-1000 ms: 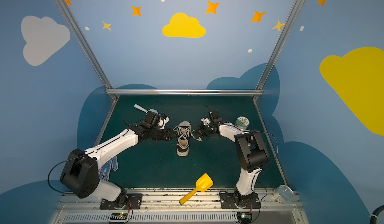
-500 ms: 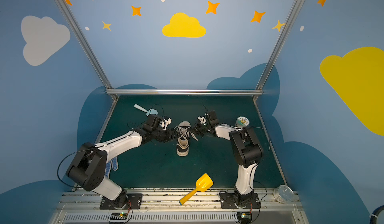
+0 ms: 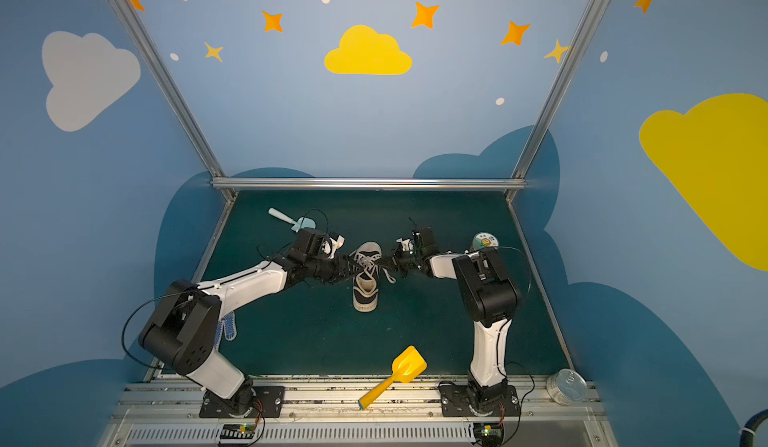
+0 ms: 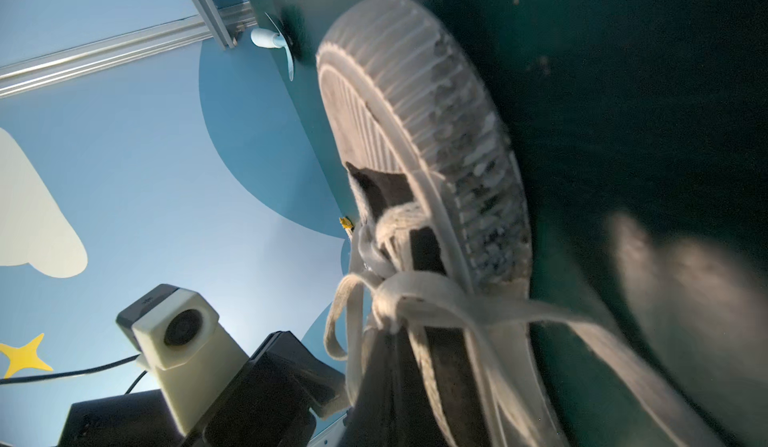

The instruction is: Tie the shoes

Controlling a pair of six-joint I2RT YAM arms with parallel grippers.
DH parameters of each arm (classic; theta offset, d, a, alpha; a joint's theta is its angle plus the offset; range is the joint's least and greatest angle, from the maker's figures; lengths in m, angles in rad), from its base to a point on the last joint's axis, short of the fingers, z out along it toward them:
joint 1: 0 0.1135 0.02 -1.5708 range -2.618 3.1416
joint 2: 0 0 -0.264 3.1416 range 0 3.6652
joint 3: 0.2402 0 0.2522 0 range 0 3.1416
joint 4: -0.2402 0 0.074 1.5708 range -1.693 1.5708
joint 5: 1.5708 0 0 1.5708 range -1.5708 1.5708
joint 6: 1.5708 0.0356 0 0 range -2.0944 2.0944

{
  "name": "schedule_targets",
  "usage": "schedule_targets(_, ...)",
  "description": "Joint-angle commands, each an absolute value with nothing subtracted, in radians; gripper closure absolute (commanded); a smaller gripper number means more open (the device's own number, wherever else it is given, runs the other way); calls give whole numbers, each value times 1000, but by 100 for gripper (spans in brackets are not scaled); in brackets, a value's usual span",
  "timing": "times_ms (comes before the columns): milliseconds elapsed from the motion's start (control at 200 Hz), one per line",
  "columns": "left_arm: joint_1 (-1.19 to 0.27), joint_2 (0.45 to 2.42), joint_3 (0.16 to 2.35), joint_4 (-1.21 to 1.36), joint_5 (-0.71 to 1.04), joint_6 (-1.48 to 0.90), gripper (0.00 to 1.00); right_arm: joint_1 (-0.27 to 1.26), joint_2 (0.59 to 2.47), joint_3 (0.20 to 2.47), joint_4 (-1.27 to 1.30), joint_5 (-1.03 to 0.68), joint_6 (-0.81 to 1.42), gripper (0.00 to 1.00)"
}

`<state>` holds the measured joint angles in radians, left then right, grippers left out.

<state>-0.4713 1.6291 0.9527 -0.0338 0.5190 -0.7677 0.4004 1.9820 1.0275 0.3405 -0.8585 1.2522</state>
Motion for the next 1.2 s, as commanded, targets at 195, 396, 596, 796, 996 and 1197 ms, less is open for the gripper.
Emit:
schedule_targets(195, -466, 1647, 956, -8, 534, -770, 49, 402, 2029, 1017, 488, -926, 1335, 100)
schedule_targets(396, -467, 1653, 960, -5, 534, -772, 50, 408, 2037, 1021, 524, -955, 1357, 100)
schedule_targets(596, -464, 1664, 963, 1, 539, -775, 51, 414, 2028, 1023, 521, -974, 1356, 100)
schedule_targets(796, -466, 1663, 961, 11, 542, -781, 52, 418, 2022, 1008, 514, -983, 1350, 100)
schedule_targets(996, -466, 1670, 963, 12, 545, -781, 54, 421, 2012, 990, 541, -996, 1362, 100)
schedule_targets(1197, -467, 1686, 970, 28, 551, -790, 55, 422, 2024, 977, 625, -1020, 1419, 100)
